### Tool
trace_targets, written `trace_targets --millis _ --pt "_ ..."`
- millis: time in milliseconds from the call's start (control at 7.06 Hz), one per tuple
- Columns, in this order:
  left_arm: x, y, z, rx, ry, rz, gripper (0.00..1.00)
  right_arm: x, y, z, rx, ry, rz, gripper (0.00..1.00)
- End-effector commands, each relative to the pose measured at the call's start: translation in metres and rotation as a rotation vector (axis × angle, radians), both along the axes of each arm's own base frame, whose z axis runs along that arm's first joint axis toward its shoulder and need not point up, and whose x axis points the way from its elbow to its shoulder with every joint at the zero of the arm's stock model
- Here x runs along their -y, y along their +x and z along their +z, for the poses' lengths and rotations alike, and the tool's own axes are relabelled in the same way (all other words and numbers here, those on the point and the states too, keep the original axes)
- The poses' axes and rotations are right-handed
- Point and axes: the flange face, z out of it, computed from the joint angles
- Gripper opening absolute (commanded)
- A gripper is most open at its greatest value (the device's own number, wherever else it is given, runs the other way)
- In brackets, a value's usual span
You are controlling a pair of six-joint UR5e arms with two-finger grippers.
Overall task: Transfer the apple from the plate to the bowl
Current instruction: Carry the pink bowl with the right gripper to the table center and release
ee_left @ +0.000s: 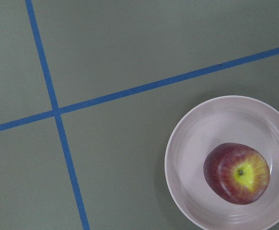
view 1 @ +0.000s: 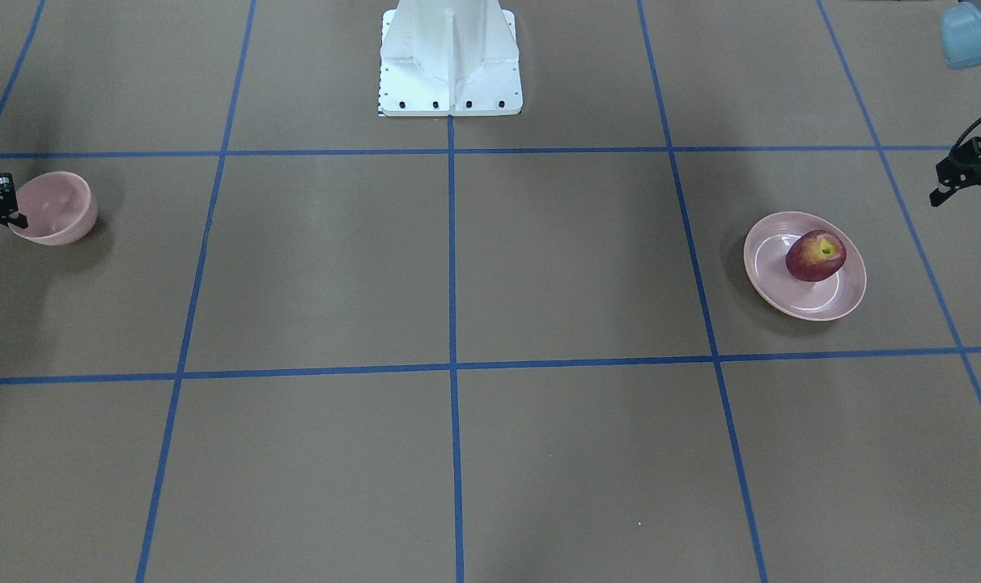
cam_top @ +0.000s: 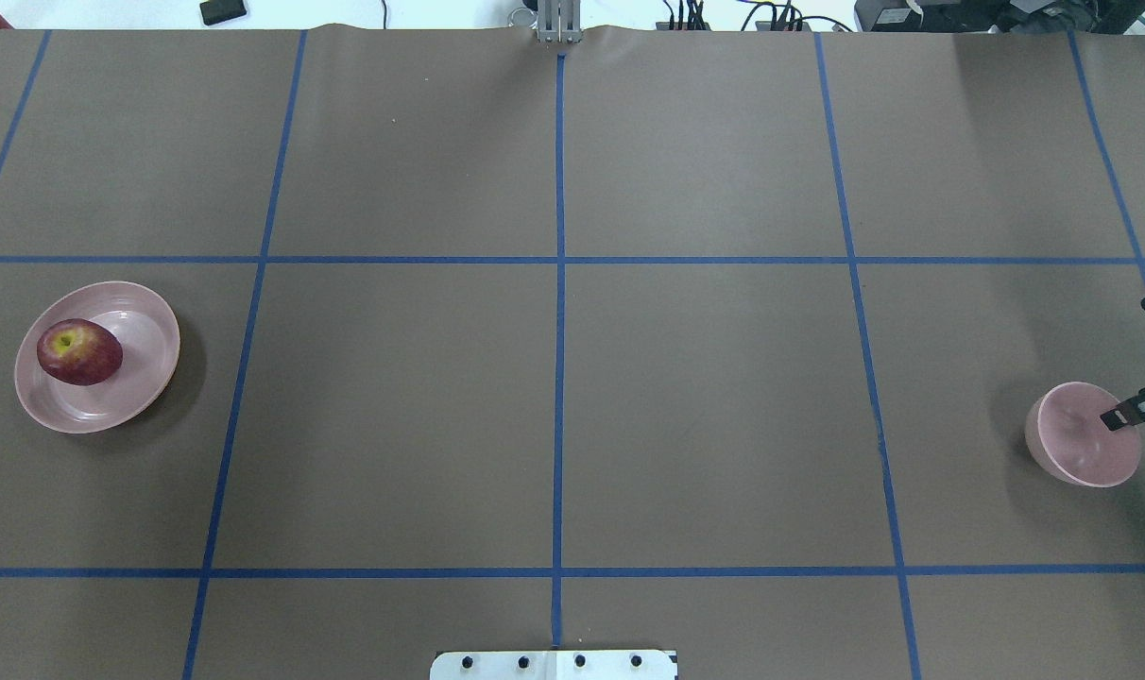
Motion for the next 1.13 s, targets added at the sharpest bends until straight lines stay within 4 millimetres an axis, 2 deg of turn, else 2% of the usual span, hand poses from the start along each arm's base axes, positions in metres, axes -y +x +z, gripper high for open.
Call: trace_targets --millis 0,142,283,425,567,708,850,992 --pt "0.000 0.000 -0.001 -0.001 -0.001 -0.003 0.98 0.039 0.003 -0.086 0.053 -0.032 0.076 0.00" --pt "0.000 0.000 -0.001 -0.002 -0.008 -0.010 0.98 0.085 -0.050 -0.152 0.055 -0.108 0.108 0.00" --pt "0.000 0.001 -0.003 -0.006 0.005 -0.012 0.98 0.115 -0.109 -0.208 0.063 -0.159 0.130 0.00" --pt "0.001 0.002 -0.002 -0.012 0.003 -0.025 0.98 0.147 -0.165 -0.249 0.063 -0.180 0.146 0.00" --pt "0.003 0.005 -0.002 -0.013 0.008 -0.023 0.98 0.173 -0.238 -0.302 0.040 -0.235 0.212 0.00" --pt "0.006 0.006 -0.007 -0.017 0.014 -0.025 0.98 0.185 -0.296 -0.354 0.032 -0.270 0.280 0.00" --pt "0.008 0.007 -0.010 -0.019 0.017 -0.025 0.98 0.186 -0.343 -0.391 0.020 -0.264 0.314 0.00" --pt "0.007 0.007 -0.012 -0.022 0.024 -0.026 0.98 0.184 -0.377 -0.410 0.003 -0.265 0.331 0.00"
